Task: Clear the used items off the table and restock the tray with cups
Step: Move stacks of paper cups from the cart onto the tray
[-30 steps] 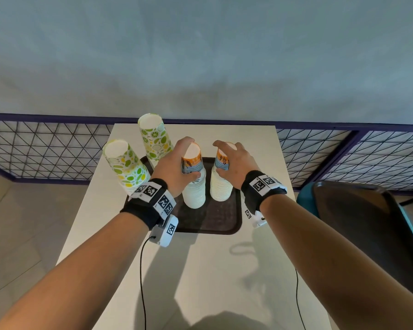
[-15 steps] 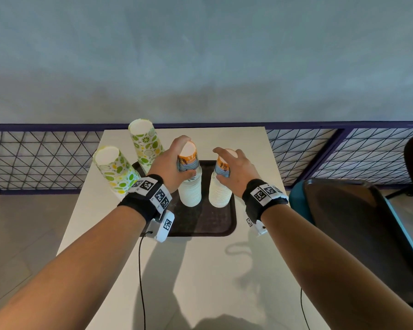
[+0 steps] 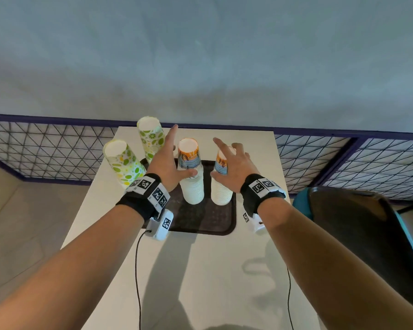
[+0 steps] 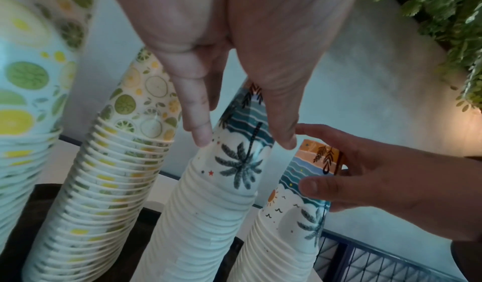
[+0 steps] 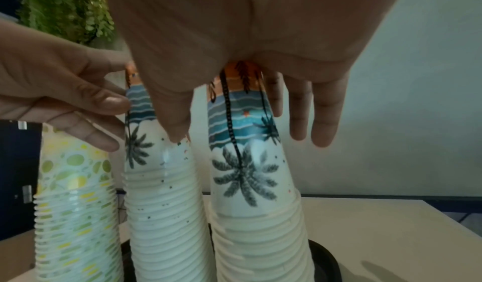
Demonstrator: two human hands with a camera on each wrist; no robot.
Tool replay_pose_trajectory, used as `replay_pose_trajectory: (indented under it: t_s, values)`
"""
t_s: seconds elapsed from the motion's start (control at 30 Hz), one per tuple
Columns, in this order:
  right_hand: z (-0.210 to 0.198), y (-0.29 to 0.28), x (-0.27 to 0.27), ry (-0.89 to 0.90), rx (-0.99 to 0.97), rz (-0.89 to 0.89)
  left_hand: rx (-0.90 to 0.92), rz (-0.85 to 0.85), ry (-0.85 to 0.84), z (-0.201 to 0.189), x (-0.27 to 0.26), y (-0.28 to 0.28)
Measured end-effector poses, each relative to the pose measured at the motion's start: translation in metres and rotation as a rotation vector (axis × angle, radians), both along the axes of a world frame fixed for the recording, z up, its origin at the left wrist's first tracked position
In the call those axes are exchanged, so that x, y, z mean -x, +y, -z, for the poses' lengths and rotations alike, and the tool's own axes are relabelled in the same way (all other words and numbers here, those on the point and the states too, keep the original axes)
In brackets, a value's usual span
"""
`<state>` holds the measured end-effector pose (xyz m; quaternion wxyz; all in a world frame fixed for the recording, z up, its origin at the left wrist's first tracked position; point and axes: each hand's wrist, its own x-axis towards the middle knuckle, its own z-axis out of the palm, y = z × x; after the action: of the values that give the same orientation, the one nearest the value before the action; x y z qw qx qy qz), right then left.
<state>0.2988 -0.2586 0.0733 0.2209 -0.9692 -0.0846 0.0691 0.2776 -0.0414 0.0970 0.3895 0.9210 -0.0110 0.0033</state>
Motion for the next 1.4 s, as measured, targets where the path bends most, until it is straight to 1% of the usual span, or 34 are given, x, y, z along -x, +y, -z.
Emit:
replay_pose_trajectory:
  t_s: [0.17,0.3,0.4,0.53,0.7,0.8,0.9,1.0,1.13,1.3,1.4]
  values:
    - [-0.028,0.002,0.005,-0.158,-0.079,0.025,-0.096,-0.044,-0.038,-0.02,0.028,0.012]
    - [-0.059,0.019,0.009,-0.255,-0.125,-0.032,-0.226,-0.112,-0.077,-0.038,0.044,0.035]
    - [-0.075,0.041,0.015,-0.305,-0.106,-0.096,-0.31,-0.168,-0.095,-0.047,0.051,0.054]
    - [-0.089,0.078,0.024,-0.317,-0.063,-0.177,-0.386,-0.191,-0.098,-0.057,0.052,0.083]
    - [-0.098,0.126,0.022,-0.303,0.057,-0.22,-0.493,-0.202,-0.087,-0.052,0.041,0.121]
    - [-0.099,0.151,0.011,-0.247,0.108,-0.17,-0.456,-0.173,-0.049,-0.041,0.031,0.139]
    - [-0.096,0.172,-0.002,-0.204,0.16,-0.115,-0.401,-0.103,-0.003,-0.027,0.021,0.152]
    - [-0.092,0.191,-0.014,-0.181,0.218,-0.081,-0.337,-0.049,0.006,-0.017,0.012,0.162]
    - [-0.089,0.212,-0.029,-0.157,0.277,-0.083,-0.31,0.025,-0.021,-0.008,0.005,0.166]
    - [-0.078,0.223,-0.045,-0.001,0.285,-0.07,-0.266,0.048,-0.019,0.003,0.0,0.17]
    - [-0.074,0.228,-0.052,-0.025,0.232,-0.04,-0.252,0.038,-0.024,0.004,-0.002,0.172]
